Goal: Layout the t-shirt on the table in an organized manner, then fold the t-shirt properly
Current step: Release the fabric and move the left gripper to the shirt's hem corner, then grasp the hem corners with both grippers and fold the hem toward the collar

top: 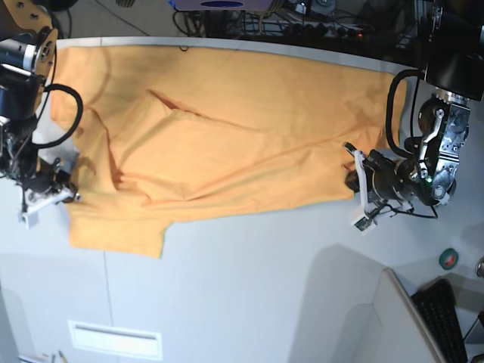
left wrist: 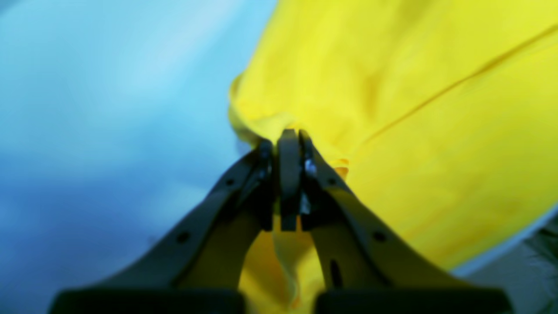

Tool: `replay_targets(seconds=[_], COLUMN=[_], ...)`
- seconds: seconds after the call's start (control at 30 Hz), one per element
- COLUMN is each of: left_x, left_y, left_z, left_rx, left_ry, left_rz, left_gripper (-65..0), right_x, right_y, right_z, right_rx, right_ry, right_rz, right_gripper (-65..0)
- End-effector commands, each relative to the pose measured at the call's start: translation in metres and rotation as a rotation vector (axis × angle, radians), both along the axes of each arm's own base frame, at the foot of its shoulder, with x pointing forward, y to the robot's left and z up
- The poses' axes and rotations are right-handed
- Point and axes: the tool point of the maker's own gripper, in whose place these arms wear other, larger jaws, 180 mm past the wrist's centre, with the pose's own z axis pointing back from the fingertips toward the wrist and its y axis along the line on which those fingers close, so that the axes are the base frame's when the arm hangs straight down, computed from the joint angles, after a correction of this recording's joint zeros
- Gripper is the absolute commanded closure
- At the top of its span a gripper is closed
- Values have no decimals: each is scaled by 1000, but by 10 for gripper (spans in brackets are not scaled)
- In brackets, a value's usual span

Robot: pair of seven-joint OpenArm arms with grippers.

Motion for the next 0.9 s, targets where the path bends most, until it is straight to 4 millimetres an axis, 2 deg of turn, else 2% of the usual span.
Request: replay_targets(seconds=[0.0,0.13,0.23,0.43,0.73,0.87], left_x=[18,29,34,45,80,93], left_y=[4,19,30,40,32,29], left_z=[17,23,25,13,27,40], left_rx=[12,100,171,297,342,348], left_ry=[-60,-95,-112,-110,-186,-223], left_rz=[-4,-3,-7,2,0,0], left_gripper=[0,0,0,0,0,0], right_x=[23,38,47,63,70,83], right_y=[-14,0,-2,-12,-24,-21], right_z=[23,31,39,58,70,95], right_rx=[-28,-83,-110,-132,-157,-190], right_ry=[-70,-73,-84,-121,-144,-220], right_rz=[-5,101,126,120,114,136], right_gripper=[0,0,0,0,0,0])
